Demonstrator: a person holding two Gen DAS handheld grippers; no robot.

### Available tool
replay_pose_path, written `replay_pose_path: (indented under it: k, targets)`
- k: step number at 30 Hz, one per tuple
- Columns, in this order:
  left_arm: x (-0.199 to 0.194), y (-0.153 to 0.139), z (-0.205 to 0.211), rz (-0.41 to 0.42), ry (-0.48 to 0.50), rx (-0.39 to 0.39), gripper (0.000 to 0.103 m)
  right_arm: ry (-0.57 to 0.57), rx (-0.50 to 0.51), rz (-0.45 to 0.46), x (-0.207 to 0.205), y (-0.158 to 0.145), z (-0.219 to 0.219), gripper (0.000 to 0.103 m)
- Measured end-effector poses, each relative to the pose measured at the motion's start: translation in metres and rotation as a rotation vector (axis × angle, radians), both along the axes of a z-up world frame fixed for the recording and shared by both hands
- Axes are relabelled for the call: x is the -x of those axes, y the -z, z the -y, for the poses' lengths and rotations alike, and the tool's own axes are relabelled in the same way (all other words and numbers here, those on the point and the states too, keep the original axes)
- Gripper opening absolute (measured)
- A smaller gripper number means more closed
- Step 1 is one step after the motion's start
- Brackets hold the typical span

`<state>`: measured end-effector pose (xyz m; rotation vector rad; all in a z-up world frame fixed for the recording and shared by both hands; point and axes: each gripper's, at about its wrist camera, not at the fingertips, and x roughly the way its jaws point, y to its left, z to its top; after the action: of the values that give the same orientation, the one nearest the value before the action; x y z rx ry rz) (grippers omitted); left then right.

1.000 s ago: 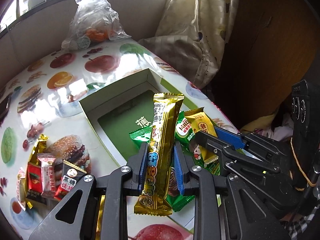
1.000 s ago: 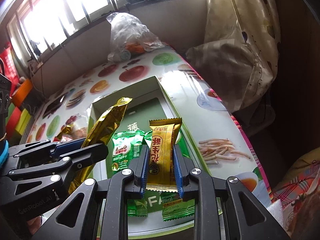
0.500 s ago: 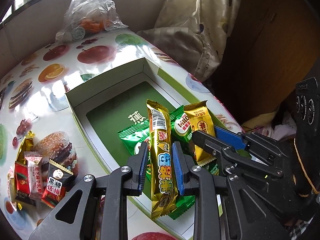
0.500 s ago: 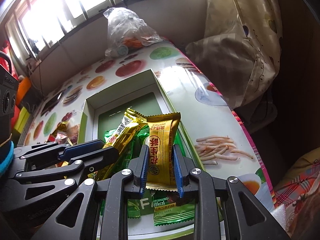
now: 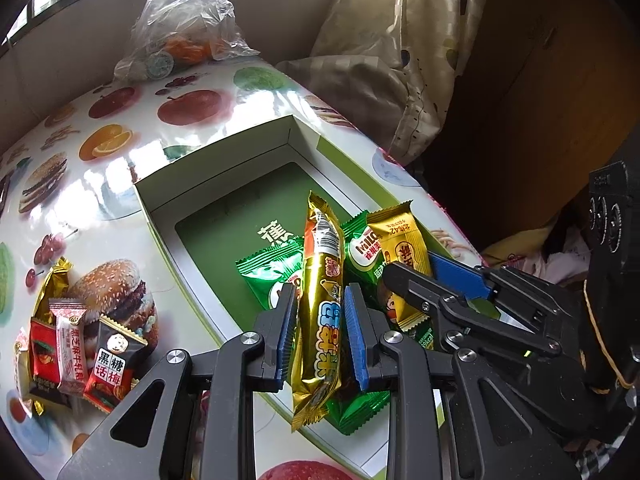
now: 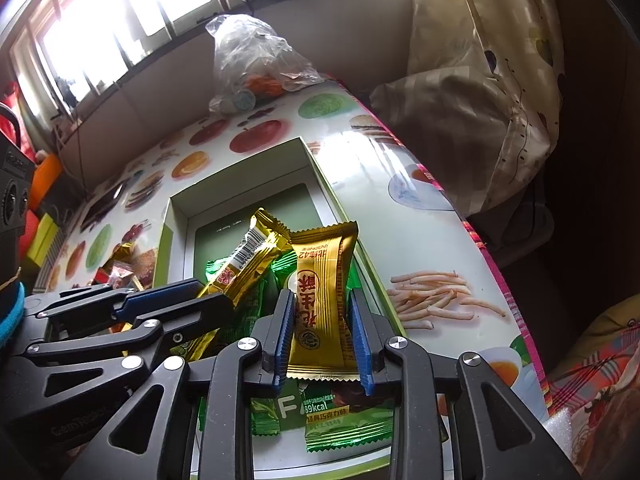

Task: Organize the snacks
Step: 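Open both grippers to drop the candy and wafer bar in the box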

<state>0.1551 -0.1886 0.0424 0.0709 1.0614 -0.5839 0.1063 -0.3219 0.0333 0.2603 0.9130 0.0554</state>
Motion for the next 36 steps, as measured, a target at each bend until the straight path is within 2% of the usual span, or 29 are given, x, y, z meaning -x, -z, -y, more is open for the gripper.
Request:
replay_pose_path:
  k: [4, 8, 18, 20, 23, 30, 36]
  targets:
    - [0.004, -0.005, -0.004, 0.014, -0.011, -0.009, 0.026, 0.006, 0.001, 0.003, 0.004, -0.003, -0.001, 0.032]
    - [0.009, -0.011, -0.012, 0.022, -0.019, 0.005, 0.04, 0.015, 0.014, 0.013, 0.008, -0.01, -0.003, 0.036]
    - [0.036, -0.029, -0.052, 0.074, -0.085, 0.049, 0.041, 0.018, 0.019, 0.054, 0.026, -0.031, -0.019, 0.04]
    - [0.041, -0.031, -0.064, 0.078, -0.113, 0.051, 0.045, 0.015, 0.016, 0.07, 0.031, -0.037, -0.025, 0.04]
    - [0.046, -0.034, -0.087, 0.088, -0.161, 0.065, 0.045, -0.007, 0.018, 0.09, 0.037, -0.044, -0.038, 0.041]
    - [0.05, -0.034, -0.13, 0.109, -0.263, 0.042, 0.045, -0.06, 0.008, 0.102, 0.039, -0.048, -0.069, 0.041]
    - [0.053, -0.031, -0.152, 0.107, -0.305, 0.039, 0.045, -0.111, 0.004, 0.096, 0.035, -0.046, -0.095, 0.041]
